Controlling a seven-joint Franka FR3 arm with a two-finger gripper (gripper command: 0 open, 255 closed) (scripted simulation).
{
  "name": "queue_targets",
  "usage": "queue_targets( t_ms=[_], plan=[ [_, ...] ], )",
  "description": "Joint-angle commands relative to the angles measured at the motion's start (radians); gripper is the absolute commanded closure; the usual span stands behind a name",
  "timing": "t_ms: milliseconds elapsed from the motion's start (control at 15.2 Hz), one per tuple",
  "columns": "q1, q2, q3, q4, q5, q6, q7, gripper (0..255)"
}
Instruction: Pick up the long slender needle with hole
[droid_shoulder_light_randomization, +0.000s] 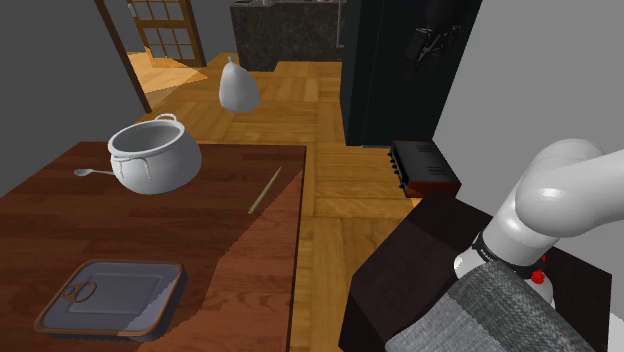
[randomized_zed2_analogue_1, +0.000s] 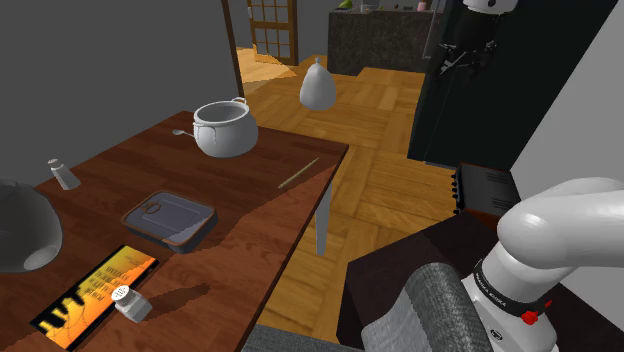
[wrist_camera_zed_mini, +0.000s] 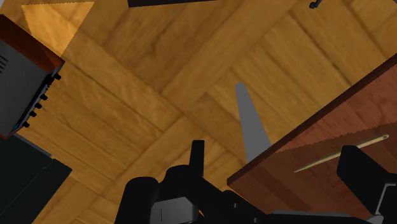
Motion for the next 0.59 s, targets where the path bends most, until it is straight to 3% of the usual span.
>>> queue_targets(
  t_ms=[0,528],
  plan=[
    [0.000,0.000,0.000,0.000,0.000,0.000,0.000,0],
    [-0.008,0.096,0.171,-0.111,0.105,0.197,0.307,0]
  ],
)
